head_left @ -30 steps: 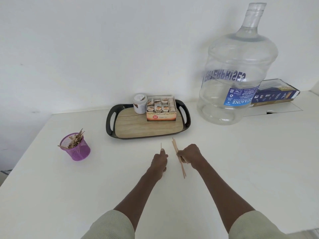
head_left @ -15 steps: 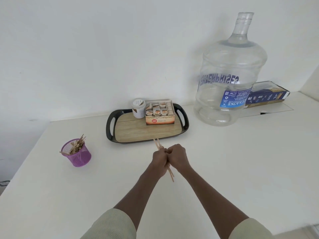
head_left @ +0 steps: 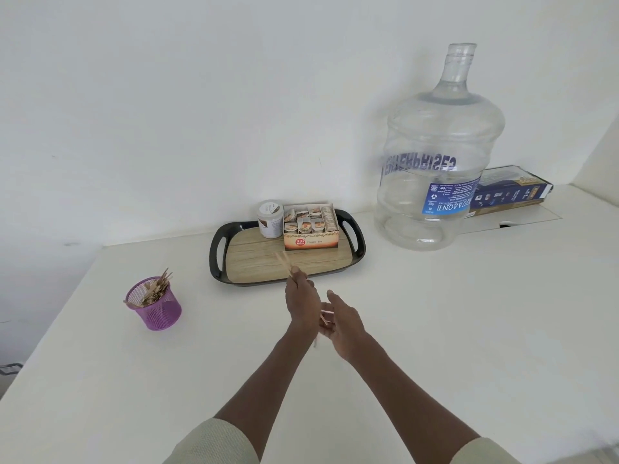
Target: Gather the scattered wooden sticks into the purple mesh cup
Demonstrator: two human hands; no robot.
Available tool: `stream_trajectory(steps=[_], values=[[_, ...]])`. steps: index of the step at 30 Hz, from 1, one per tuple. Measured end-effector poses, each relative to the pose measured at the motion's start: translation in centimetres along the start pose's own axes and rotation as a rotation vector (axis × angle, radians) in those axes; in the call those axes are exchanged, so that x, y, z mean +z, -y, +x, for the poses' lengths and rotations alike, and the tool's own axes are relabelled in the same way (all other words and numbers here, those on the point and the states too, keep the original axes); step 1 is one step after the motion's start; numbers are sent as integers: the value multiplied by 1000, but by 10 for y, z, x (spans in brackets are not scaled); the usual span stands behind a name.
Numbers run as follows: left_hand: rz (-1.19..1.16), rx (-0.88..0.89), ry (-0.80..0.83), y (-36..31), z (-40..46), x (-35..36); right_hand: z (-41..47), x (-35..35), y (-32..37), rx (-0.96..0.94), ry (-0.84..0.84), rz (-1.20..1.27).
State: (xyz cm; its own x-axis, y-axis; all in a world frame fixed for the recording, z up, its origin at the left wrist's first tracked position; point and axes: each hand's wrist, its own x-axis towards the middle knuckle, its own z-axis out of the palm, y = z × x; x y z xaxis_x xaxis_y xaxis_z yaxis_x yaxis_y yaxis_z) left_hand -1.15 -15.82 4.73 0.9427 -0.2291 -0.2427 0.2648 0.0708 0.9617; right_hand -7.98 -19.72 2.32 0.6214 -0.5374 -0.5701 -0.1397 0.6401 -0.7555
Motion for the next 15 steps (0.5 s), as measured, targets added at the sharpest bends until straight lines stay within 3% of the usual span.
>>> stream_trajectory(steps=[4,7,15], values=[[22,137,19,-13,-18,5,-15,7,6,133,241,298],[58,212,61,-16,-23,1,-20,12,14,163,300,410],[108,177,140,-18,-34,-8,-20,28,19,168,489,560]])
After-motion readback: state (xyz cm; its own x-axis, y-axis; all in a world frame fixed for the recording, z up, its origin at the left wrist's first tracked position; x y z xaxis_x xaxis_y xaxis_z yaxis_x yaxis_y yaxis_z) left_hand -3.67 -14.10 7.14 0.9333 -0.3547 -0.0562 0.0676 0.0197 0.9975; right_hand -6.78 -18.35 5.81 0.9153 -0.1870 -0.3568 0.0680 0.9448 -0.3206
